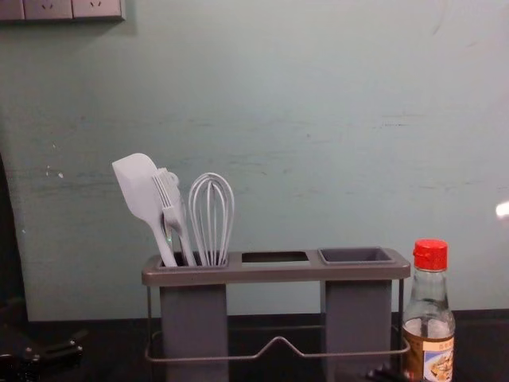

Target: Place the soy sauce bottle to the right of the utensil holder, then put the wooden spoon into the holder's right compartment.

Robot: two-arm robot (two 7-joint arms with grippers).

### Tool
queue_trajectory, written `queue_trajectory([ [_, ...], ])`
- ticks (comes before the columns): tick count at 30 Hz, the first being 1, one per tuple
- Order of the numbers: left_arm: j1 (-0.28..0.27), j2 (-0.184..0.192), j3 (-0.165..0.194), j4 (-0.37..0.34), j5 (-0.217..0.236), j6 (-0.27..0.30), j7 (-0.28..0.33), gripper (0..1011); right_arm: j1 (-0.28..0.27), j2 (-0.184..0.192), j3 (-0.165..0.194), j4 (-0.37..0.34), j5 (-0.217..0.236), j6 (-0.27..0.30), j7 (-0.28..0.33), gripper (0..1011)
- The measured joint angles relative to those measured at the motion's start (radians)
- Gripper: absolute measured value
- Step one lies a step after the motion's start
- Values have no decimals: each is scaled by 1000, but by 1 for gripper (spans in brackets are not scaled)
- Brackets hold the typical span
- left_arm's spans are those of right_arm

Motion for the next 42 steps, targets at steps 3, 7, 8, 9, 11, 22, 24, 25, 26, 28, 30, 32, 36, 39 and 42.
queue_trajectory([
  [3, 0, 0, 0, 0, 0, 0, 0, 1005, -13, -3, -5, -14, 5, 35, -11, 1004],
  [7, 0, 0, 0, 0, 0, 0, 0, 1005, -35, -4, -11, -55, 16, 131, -36, 1004],
  [8, 0, 0, 0, 0, 0, 0, 0, 1005, -40, -3, -13, -67, 16, 155, -43, 1004],
  [9, 0, 0, 0, 0, 0, 0, 0, 1005, -48, -2, -15, -90, 16, 203, -59, 1004],
  [11, 0, 0, 0, 0, 0, 0, 0, 1005, -61, -3, -17, -134, 14, 292, -95, 1004],
  [22, 0, 0, 0, 0, 0, 0, 0, 1005, -29, -42, -13, -281, -22, 733, -214, 1004],
  [24, 0, 0, 0, 0, 0, 0, 0, 1005, -15, -47, -17, -286, -29, 780, -218, 1004],
  [25, 0, 0, 0, 0, 0, 0, 0, 1005, 3, -53, -22, -289, -35, 826, -221, 1004],
  [26, 0, 0, 0, 0, 0, 0, 0, 1005, 13, -56, -26, -288, -40, 847, -222, 1004],
  [28, 0, 0, 0, 0, 0, 0, 0, 1005, 41, -65, -39, -282, -54, 899, -224, 1004],
  [30, 0, 0, 0, 0, 0, 0, 0, 1005, 57, -70, -48, -274, -63, 921, -224, 1004],
  [32, 0, 0, 0, 0, 0, 0, 0, 1005, 83, -78, -63, -254, -77, 946, -224, 1004],
  [36, 0, 0, 0, 0, 0, 0, 0, 1005, 115, -98, -81, -214, -97, 964, -223, 1004],
  [39, 0, 0, 0, 0, 0, 0, 0, 1005, 129, -115, -85, -186, -108, 962, -223, 1004],
  [42, 0, 0, 0, 0, 0, 0, 0, 1005, 139, -131, -86, -161, -115, 952, -223, 1004],
])
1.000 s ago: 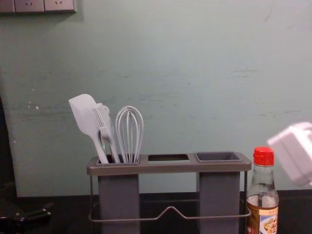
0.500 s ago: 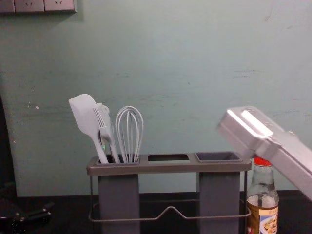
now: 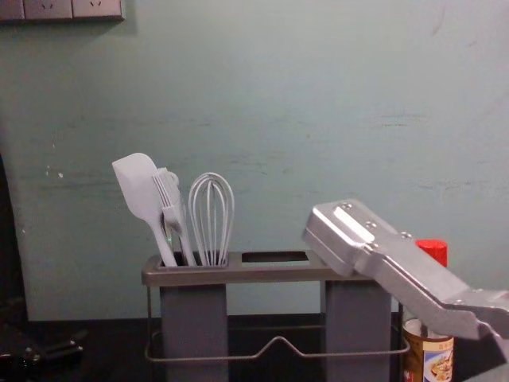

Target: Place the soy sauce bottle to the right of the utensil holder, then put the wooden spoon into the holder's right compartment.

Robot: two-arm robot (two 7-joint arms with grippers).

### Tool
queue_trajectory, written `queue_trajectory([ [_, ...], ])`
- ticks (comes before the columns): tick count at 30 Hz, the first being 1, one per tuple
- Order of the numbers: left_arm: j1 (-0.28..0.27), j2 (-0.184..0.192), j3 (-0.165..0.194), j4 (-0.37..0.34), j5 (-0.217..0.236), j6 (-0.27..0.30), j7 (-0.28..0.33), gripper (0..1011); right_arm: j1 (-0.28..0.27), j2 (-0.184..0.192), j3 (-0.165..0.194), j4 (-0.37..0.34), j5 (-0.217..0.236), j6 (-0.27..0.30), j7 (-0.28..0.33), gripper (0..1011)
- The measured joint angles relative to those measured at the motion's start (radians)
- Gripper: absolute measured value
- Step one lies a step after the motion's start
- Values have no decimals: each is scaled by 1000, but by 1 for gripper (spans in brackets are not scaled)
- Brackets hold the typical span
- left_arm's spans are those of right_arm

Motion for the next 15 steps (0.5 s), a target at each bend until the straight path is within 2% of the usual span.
queue_trajectory([
  [6, 0, 0, 0, 0, 0, 0, 0, 1005, 14, -24, -6, 36, -22, -16, -1, 1004],
  [15, 0, 0, 0, 0, 0, 0, 0, 1005, 15, -43, -4, 54, -43, -27, 0, 1004],
])
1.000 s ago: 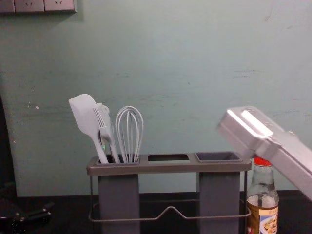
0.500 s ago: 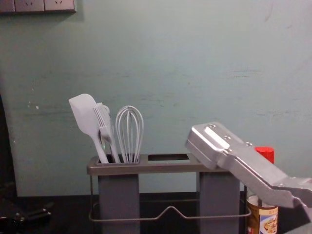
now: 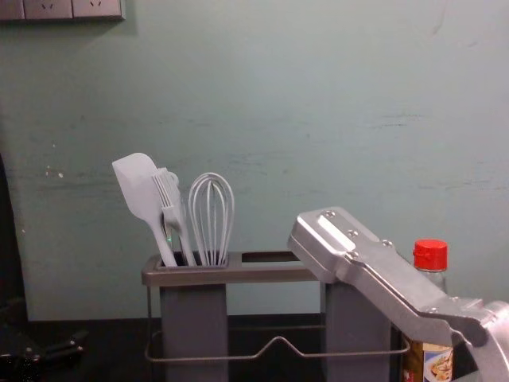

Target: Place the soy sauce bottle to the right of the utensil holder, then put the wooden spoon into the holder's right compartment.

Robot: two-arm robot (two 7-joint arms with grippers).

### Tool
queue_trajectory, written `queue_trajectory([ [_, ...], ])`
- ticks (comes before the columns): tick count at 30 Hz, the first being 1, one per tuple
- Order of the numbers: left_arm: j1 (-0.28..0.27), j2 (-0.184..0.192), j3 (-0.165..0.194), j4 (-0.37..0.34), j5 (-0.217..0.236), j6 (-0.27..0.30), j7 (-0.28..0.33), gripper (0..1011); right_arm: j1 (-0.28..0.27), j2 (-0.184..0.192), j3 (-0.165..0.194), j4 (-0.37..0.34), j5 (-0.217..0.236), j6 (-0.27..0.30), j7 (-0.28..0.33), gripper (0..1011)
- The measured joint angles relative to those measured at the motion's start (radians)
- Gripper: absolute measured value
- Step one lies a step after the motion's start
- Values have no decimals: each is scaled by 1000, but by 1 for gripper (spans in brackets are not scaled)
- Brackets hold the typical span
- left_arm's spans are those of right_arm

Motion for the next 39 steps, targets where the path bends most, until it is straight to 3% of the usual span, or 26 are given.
queue_trajectory([
  [39, 0, 0, 0, 0, 0, 0, 0, 1005, -23, -30, 23, 21, -78, -3, 68, 991],
])
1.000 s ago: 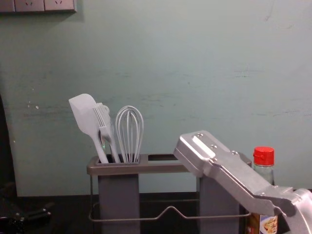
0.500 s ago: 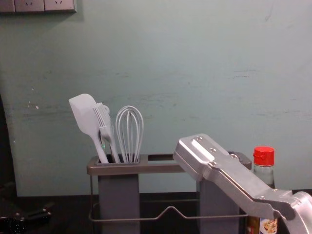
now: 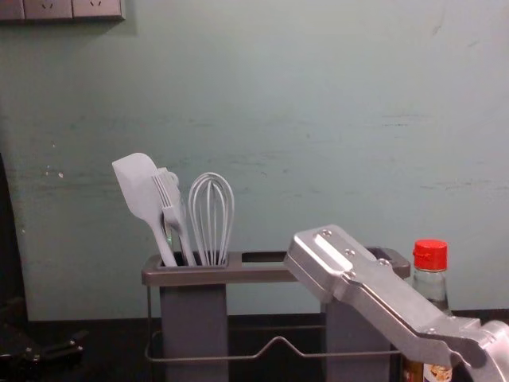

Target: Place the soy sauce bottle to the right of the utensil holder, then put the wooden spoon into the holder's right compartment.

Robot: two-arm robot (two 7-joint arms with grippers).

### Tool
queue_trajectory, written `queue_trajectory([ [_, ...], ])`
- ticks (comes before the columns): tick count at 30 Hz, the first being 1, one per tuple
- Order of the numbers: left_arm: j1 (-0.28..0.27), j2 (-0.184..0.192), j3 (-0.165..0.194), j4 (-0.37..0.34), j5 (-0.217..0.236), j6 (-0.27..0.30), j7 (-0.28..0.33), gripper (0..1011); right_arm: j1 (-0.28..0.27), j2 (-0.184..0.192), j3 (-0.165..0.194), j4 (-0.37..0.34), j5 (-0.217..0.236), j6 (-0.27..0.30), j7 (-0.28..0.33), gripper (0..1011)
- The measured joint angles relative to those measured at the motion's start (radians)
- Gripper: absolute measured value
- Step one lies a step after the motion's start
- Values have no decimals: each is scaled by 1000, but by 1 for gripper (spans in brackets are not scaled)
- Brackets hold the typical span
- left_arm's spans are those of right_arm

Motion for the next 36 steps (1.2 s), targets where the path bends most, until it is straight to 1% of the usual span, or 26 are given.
queue_trajectory([
  [3, 0, 0, 0, 0, 0, 0, 0, 1005, -4, -1, 4, 0, -4, -3, 1, 956],
  [8, 0, 0, 0, 0, 0, 0, 0, 1005, -11, -7, 13, -2, -14, -6, 7, 840],
  [10, 0, 0, 0, 0, 0, 0, 0, 1005, -12, -8, 16, -6, -16, -6, 9, 840],
  [16, 0, 0, 0, 0, 0, 0, 0, 1005, -32, 2, 41, -75, -22, -11, 19, 839],
  [17, 0, 0, 0, 0, 0, 0, 0, 1005, -42, 7, 51, -101, -22, -15, 24, 839],
  [18, 0, 0, 0, 0, 0, 0, 0, 1005, -45, 9, 55, -112, -22, -17, 25, 840],
  [19, 0, 0, 0, 0, 0, 0, 0, 1005, -58, 15, 68, -140, -21, -27, 31, 839],
  [22, 0, 0, 0, 0, 0, 0, 0, 1005, -80, 26, 88, -181, -15, -51, 41, 840],
  [23, 0, 0, 0, 0, 0, 0, 0, 1005, -96, 36, 98, -208, -15, -74, 46, 840],
  [25, 0, 0, 0, 0, 0, 0, 0, 1005, -115, 47, 110, -235, -14, -103, 50, 839],
  [27, 0, 0, 0, 0, 0, 0, 0, 1005, -142, 61, 129, -265, -8, -154, 63, 839],
  [28, 0, 0, 0, 0, 0, 0, 0, 1005, -165, 69, 145, -284, 1, -198, 72, 840],
  [31, 0, 0, 0, 0, 0, 0, 0, 1005, -197, 80, 168, -303, 15, -264, 81, 839],
  [32, 0, 0, 0, 0, 0, 0, 0, 1005, -217, 91, 182, -310, 31, -322, 91, 839],
  [35, 0, 0, 0, 0, 0, 0, 0, 1005, -240, 105, 201, -310, 54, -412, 103, 839],
  [36, 0, 0, 0, 0, 0, 0, 0, 1005, -258, 111, 215, -299, 68, -500, 107, 840],
])
